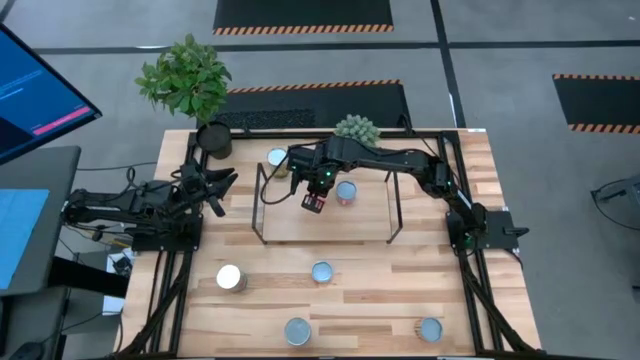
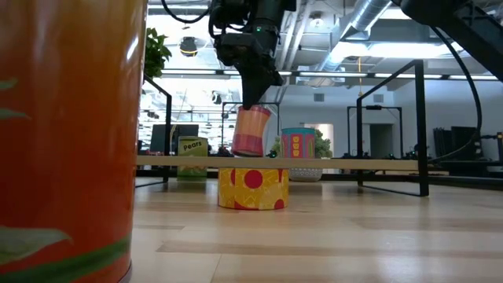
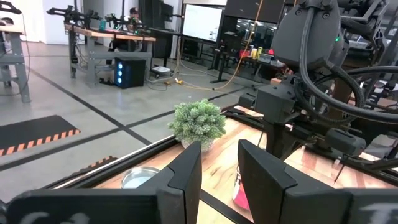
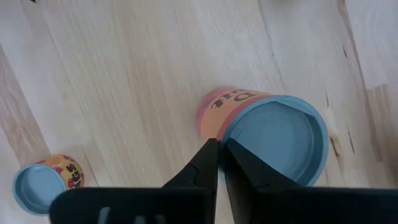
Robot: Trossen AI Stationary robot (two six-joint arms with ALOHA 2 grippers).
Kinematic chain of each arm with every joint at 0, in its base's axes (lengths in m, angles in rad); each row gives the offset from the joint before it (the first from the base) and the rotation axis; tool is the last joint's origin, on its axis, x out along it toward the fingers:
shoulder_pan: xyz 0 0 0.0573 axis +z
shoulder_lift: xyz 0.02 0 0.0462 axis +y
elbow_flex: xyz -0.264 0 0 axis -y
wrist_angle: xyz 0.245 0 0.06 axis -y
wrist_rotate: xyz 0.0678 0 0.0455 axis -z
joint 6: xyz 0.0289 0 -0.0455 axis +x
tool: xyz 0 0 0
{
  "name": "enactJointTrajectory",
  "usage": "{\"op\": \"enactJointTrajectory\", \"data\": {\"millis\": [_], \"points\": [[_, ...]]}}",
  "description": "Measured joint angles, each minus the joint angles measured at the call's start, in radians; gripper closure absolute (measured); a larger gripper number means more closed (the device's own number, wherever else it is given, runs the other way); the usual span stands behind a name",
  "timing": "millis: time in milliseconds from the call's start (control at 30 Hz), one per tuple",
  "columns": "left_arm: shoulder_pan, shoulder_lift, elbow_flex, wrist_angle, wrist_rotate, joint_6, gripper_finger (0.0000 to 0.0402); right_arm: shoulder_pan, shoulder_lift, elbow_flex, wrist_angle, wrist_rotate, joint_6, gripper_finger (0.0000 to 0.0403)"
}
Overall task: Pick and place cans onto a shelf
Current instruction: Put the canned mixed fruit on the shelf, then move the canned tomatoes to the shelf
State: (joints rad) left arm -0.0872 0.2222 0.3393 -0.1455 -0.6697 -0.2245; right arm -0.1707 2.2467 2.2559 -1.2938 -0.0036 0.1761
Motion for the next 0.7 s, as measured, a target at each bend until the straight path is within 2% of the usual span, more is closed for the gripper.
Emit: {"op": "enactJointTrajectory", "data": {"millis": [267,700], "points": [[0.000,0.000,0.000,-0.009,0.000,0.000,0.0308,0.003,0.000,0.000,0.007,-0.008,0.000,0.0355],[0.000,0.000,0.000,-0.037,0.000,-0.001,0.0308,0.006,0.000,0.000,0.021,-0.008,0.000,0.0326]]}}
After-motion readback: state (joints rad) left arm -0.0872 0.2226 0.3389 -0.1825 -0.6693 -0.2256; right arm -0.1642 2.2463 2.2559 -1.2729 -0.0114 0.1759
